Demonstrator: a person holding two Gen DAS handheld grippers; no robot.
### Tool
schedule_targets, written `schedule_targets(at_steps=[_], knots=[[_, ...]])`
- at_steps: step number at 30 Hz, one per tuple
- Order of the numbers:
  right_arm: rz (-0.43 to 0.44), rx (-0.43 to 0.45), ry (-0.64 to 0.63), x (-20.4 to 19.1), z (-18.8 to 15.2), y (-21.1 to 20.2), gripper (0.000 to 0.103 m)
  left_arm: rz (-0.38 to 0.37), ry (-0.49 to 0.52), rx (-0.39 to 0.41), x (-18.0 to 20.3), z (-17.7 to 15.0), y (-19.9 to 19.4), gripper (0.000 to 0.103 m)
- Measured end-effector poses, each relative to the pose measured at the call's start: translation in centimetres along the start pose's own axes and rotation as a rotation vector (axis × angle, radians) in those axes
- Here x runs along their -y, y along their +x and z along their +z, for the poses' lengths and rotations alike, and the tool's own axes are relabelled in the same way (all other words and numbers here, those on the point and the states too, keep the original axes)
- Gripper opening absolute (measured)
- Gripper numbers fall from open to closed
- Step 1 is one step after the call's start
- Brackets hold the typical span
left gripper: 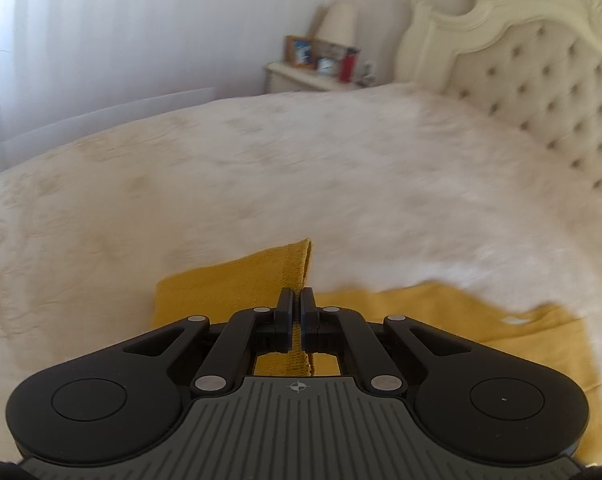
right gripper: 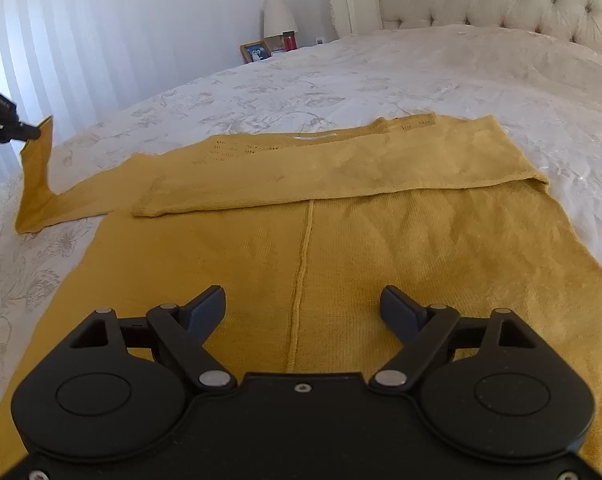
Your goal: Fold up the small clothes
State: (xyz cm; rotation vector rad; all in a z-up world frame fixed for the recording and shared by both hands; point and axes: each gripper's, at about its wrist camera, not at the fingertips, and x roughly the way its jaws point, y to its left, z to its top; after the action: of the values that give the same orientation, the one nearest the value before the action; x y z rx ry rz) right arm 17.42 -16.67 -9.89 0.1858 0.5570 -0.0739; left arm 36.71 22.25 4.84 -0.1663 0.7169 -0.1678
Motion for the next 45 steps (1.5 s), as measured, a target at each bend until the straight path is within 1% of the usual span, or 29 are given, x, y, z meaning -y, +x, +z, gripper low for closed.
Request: schedule_targets(at_steps=[2,6,11,14,15,16,17,18,19,22,24,25,28,30,33,34,36,38,40,41,43,45], knots=[[0.014,0.004,0.003,0.1,0.2,-0.7,0.085,-0.074,-0.009,0.011,2.9,0.5,-0.4,0.003],[0.027,-0.002,0.005,0.5,0.2,-1.8,0.085,-0.238,-0.037,0.008,8.8,0.9,1.2,0.003],[0.024,-0.009,0.015,1.5,0.3,-2.6,0.085,-0.37,-0.037,-0.006,16.0,0.0,4.1,0.004],[0.019,-0.014,0.025,2.1,0.4,-2.9,0.085,-0.417,-0.023,-0.037,19.1,-1.3,5.5,0.006],[0.018,-0.017,0.028,2.2,0.5,-2.9,0.085,-0.42,-0.003,-0.039,19.8,-1.8,5.6,0.01],[0.02,-0.02,0.032,2.3,0.6,-2.8,0.085,-0.421,0.017,-0.035,20.3,-2.3,5.6,0.021],[0.021,-0.022,0.035,2.4,0.6,-2.8,0.085,-0.419,0.036,-0.027,20.7,-2.9,5.4,0.029],[0.023,-0.025,0.036,2.4,0.7,-2.7,0.085,-0.412,0.053,-0.016,20.8,-3.5,5.2,0.04],[0.025,-0.027,0.036,2.4,0.8,-2.7,0.085,-0.402,0.067,-0.006,20.7,-4.0,5.1,0.044],[0.035,-0.036,0.029,2.2,1.2,-2.1,0.085,-0.363,0.102,0.021,19.4,-5.8,4.2,0.045],[0.039,-0.037,0.021,2.1,1.6,-1.8,0.085,-0.317,0.118,0.031,18.3,-7.1,3.9,0.047],[0.042,-0.037,0.017,2.0,1.8,-1.6,0.085,-0.288,0.126,0.034,17.5,-7.8,3.8,0.048],[0.048,-0.033,0.012,1.9,2.9,-1.0,0.085,-0.159,0.134,0.039,15.0,-10.5,3.4,0.048],[0.051,-0.026,0.013,1.9,3.9,-0.6,0.085,-0.085,0.114,0.034,12.9,-12.2,3.3,0.048],[0.042,-0.012,-0.006,1.7,5.4,0.0,0.085,-0.006,0.077,0.027,10.3,-13.8,3.6,0.048],[0.04,-0.008,-0.014,1.6,6.0,0.4,0.085,0.009,0.066,0.022,9.5,-14.0,3.9,0.048],[0.043,-0.003,-0.019,1.6,7.1,1.2,0.085,0.013,0.062,-0.009,8.6,-14.3,4.7,0.048],[0.052,0.001,-0.008,1.6,8.1,2.3,0.085,0.016,0.101,-0.024,8.5,-14.3,5.4,0.048],[0.049,0.001,0.006,1.8,8.9,3.5,0.081,0.028,0.131,-0.01,8.7,-14.3,5.5,0.048],[0.049,-0.004,0.013,1.9,9.3,4.4,0.078,0.026,0.126,-0.008,8.5,-14.4,5.6,0.049],[0.043,-0.01,0.024,2.1,9.9,5.9,0.075,0.015,0.103,-0.008,8.1,-14.7,5.8,0.052],[0.032,-0.026,0.043,2.3,10.3,7.5,0.068,0.01,0.107,-0.004,8.0,-15.1,6.1,0.054]])
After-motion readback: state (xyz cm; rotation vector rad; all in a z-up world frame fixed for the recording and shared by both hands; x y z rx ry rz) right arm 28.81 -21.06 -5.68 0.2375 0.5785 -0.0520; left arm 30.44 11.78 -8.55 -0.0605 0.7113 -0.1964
